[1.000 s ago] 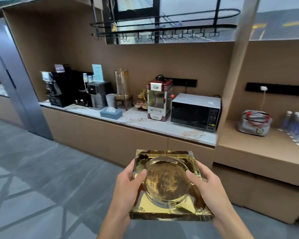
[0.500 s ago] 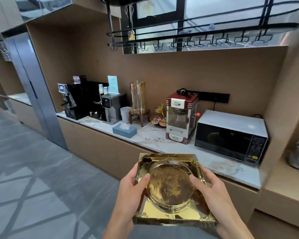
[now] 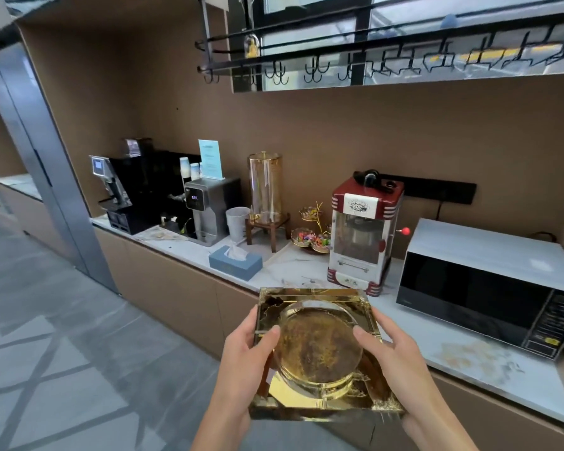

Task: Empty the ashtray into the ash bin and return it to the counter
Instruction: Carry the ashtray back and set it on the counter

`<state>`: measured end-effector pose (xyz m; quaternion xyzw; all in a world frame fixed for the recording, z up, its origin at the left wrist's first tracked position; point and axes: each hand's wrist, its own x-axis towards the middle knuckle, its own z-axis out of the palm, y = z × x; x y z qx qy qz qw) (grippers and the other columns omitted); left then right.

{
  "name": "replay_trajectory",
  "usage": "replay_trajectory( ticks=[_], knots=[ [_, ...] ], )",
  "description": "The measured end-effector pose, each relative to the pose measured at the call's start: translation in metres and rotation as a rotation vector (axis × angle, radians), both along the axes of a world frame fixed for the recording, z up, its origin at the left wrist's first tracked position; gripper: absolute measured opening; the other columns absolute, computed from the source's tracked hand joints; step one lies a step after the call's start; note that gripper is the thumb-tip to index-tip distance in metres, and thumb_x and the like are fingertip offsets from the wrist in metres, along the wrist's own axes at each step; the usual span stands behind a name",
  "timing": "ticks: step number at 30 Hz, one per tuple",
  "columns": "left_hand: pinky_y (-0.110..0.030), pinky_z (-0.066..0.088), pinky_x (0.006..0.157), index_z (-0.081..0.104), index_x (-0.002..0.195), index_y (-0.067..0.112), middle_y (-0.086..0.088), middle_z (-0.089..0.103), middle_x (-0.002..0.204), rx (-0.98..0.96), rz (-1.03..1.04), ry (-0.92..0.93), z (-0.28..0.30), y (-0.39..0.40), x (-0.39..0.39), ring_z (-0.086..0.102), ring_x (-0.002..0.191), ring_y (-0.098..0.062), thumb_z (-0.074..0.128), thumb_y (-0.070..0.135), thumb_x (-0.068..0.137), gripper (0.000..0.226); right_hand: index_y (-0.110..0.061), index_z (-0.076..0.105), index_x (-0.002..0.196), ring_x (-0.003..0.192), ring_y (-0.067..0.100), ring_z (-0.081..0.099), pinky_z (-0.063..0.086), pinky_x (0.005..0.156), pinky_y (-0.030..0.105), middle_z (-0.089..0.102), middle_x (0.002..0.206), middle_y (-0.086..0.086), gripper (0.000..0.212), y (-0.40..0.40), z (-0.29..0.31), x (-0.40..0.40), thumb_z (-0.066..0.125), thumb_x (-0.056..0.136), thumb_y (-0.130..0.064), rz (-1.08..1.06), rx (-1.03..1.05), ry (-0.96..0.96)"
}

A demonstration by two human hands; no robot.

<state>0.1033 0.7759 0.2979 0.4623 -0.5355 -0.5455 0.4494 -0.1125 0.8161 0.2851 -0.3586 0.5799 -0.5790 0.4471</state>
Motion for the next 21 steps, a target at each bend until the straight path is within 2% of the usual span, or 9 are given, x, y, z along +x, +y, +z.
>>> replay_trajectory(
  ticks=[2, 6, 9, 11, 13, 16, 17, 20, 21],
  knots=[
    [-0.004, 0.053, 0.058, 0.066, 0.111, 0.045, 0.025, 0.079, 0.096, -0.003, -0.005, 0.025, -0.002, -0.041, 0.003, 0.072, 0.083, 0.012, 0.054, 0.007, 0.102, 0.041, -0.044, 0.047, 0.143, 0.075, 0.002, 0.077, 0.058, 0.056, 0.020, 0.079, 0.085, -0.026, 0.057, -0.040, -0.001, 0.002, 0.069, 0.094, -0.029, 0.005, 0.046, -0.018],
    [-0.010, 0.058, 0.064, 0.063, 0.114, 0.045, 0.023, 0.080, 0.098, 0.023, -0.021, 0.040, -0.004, -0.117, 0.011, 0.075, 0.089, 0.005, 0.054, 0.008, 0.102, 0.040, -0.043, 0.044, 0.147, 0.066, 0.002, 0.076, 0.059, 0.054, 0.020, 0.075, 0.068, -0.028, 0.061, -0.114, -0.001, 0.009, 0.069, 0.094, -0.027, -0.018, 0.100, -0.029],
    [-0.006, 0.054, 0.059, 0.060, 0.111, 0.049, 0.032, 0.077, 0.092, 0.018, -0.024, 0.041, -0.007, -0.174, 0.014, 0.073, 0.084, 0.011, 0.057, 0.009, 0.101, 0.041, -0.037, 0.039, 0.152, 0.052, -0.016, 0.065, 0.047, 0.041, 0.006, 0.063, 0.052, -0.038, 0.066, -0.157, 0.001, 0.013, 0.069, 0.094, -0.024, -0.044, 0.063, -0.034],
    [-0.003, 0.052, 0.059, 0.061, 0.110, 0.049, 0.035, 0.076, 0.092, 0.022, -0.016, 0.036, -0.009, -0.205, 0.014, 0.071, 0.084, 0.015, 0.059, 0.009, 0.100, 0.042, -0.035, 0.037, 0.153, 0.050, -0.019, 0.063, 0.044, 0.037, 0.004, 0.061, 0.050, -0.041, 0.066, -0.186, -0.001, 0.015, 0.067, 0.095, -0.023, -0.056, 0.079, -0.029],
    [-0.006, 0.054, 0.063, 0.061, 0.118, 0.048, 0.030, 0.077, 0.101, 0.033, -0.016, 0.038, -0.013, -0.235, 0.011, 0.072, 0.091, 0.010, 0.060, 0.010, 0.099, 0.043, -0.036, 0.038, 0.152, 0.055, -0.012, 0.068, 0.048, 0.040, 0.007, 0.067, 0.059, -0.039, 0.064, -0.214, -0.006, 0.013, 0.067, 0.095, -0.023, -0.060, 0.102, -0.020],
    [-0.009, 0.057, 0.069, 0.057, 0.135, 0.042, 0.026, 0.077, 0.108, 0.068, 0.003, 0.037, -0.022, -0.277, 0.003, 0.072, 0.097, 0.007, 0.063, 0.011, 0.098, 0.049, -0.038, 0.043, 0.149, 0.081, -0.001, 0.068, 0.056, 0.067, 0.017, 0.073, 0.112, -0.022, 0.063, -0.258, -0.012, 0.007, 0.069, 0.093, -0.025, -0.075, 0.093, -0.018],
    [-0.008, 0.056, 0.072, 0.055, 0.140, 0.037, 0.027, 0.076, 0.108, 0.070, 0.006, 0.034, -0.025, -0.292, 0.001, 0.071, 0.098, 0.009, 0.064, 0.010, 0.096, 0.052, -0.036, 0.045, 0.148, 0.083, -0.001, 0.068, 0.055, 0.069, 0.016, 0.073, 0.114, -0.021, 0.062, -0.274, -0.015, 0.004, 0.070, 0.092, -0.023, -0.077, 0.092, -0.018],
    [-0.011, 0.047, 0.094, 0.049, 0.146, 0.026, 0.022, 0.067, 0.128, 0.059, 0.017, 0.006, -0.028, -0.339, -0.011, 0.061, 0.116, 0.008, 0.069, 0.008, 0.093, 0.060, -0.031, 0.049, 0.146, 0.066, -0.014, 0.069, 0.052, 0.054, 0.008, 0.072, 0.073, -0.037, 0.060, -0.320, -0.019, -0.005, 0.071, 0.091, -0.017, -0.067, 0.117, 0.000],
    [-0.013, 0.045, 0.098, 0.048, 0.147, 0.027, 0.019, 0.063, 0.133, 0.063, 0.018, 0.007, -0.032, -0.355, -0.016, 0.059, 0.120, 0.005, 0.069, 0.009, 0.093, 0.061, -0.030, 0.050, 0.146, 0.067, -0.014, 0.069, 0.051, 0.053, 0.006, 0.071, 0.073, -0.038, 0.060, -0.335, -0.023, -0.011, 0.071, 0.091, -0.016, -0.080, 0.111, 0.000]
  ],
)
